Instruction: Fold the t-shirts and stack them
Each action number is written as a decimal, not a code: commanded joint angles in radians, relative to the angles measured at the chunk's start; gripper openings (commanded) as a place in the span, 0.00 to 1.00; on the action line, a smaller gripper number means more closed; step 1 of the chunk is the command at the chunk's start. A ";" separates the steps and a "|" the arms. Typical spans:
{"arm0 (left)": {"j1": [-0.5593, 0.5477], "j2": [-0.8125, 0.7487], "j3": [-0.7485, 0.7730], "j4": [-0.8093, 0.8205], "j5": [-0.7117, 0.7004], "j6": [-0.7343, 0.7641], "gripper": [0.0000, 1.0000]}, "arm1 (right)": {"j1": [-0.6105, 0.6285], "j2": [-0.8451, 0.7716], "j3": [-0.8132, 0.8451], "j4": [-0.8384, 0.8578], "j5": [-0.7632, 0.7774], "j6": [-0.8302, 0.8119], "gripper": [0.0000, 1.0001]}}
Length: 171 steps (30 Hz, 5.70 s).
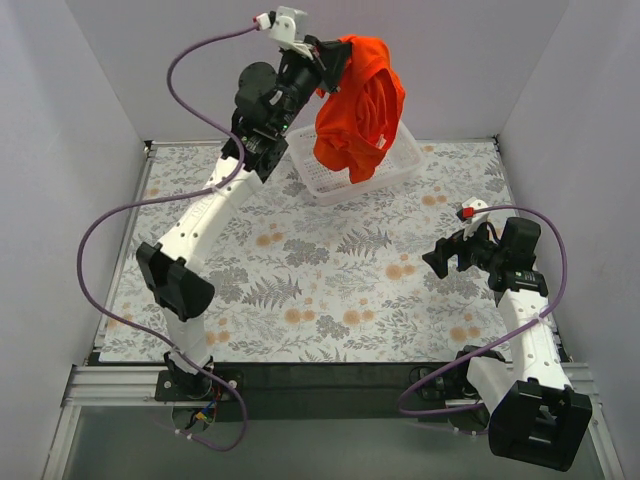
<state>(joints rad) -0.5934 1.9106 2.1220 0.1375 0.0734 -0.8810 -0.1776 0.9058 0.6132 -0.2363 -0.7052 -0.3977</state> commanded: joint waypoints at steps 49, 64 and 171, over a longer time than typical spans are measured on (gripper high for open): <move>-0.034 -1.306 -1.611 -0.305 -0.227 0.083 0.86 | 0.556 1.102 1.073 -0.290 0.387 -1.113 0.89; -0.034 -1.323 -1.613 -0.306 -0.258 0.089 0.86 | 0.515 1.141 1.011 -0.184 0.475 -0.874 0.22; -0.309 -0.573 -0.437 -0.469 -0.222 0.114 0.00 | 0.156 0.081 0.112 -0.130 -0.261 -0.199 0.96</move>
<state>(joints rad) -0.8997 1.3979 1.5475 -0.4038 -0.1238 -0.7750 -0.0086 0.9977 0.6964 -0.3832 -0.9455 -0.6048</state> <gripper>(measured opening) 0.028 0.959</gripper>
